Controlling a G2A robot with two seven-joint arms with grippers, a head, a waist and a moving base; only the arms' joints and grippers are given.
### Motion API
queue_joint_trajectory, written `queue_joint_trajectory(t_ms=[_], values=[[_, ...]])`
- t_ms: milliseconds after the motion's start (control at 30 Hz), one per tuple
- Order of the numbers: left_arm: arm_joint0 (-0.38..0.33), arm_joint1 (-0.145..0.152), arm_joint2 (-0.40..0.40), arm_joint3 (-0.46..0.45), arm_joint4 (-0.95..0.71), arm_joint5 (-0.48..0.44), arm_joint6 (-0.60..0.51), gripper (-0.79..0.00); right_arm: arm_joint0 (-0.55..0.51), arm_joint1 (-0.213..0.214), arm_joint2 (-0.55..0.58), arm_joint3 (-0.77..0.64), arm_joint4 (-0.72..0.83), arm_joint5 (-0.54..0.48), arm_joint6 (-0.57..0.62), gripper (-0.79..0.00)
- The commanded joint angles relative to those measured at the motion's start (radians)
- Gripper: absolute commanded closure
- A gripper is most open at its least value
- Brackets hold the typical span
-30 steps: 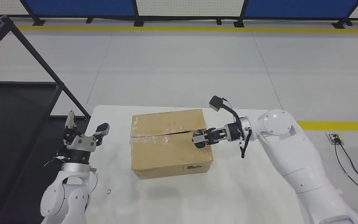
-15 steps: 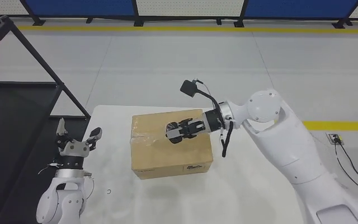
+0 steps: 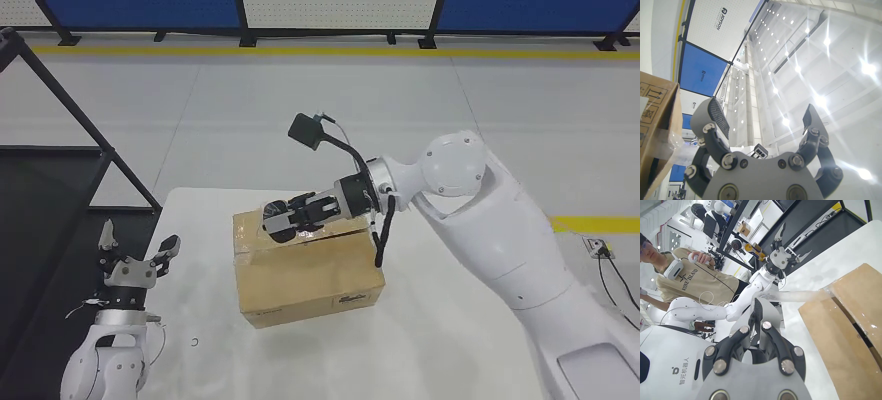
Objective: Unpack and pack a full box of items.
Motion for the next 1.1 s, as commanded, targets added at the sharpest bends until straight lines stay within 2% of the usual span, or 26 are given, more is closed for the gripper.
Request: queue_joint_trajectory(t_ms=[0,433,767,933,1067], values=[[0.0,0.001,-0.001,0.001,-0.002,0.007,-0.007,-0.785,0.015,-0.007,-0.006,0.008,0.015,0.002,0.007,0.0],[0.001,0.006,-0.003,0.009,0.002,0.026,-0.031,-0.785,0.085,-0.043,-0.022,0.059,0.138,-0.019,0.09,0.0],[0.019,0.009,-0.001,-0.006,0.002,0.03,-0.059,-0.785,0.163,-0.077,-0.063,0.23,0.132,0.043,0.113,0.0],[0.025,0.01,-0.007,-0.026,-0.046,0.051,-0.069,-0.785,0.164,-0.073,-0.05,0.286,0.123,0.021,0.159,0.0],[0.045,0.015,-0.025,-0.07,-0.124,0.14,-0.154,-0.785,0.145,-0.054,-0.02,0.292,0.088,0.019,0.168,0.0]])
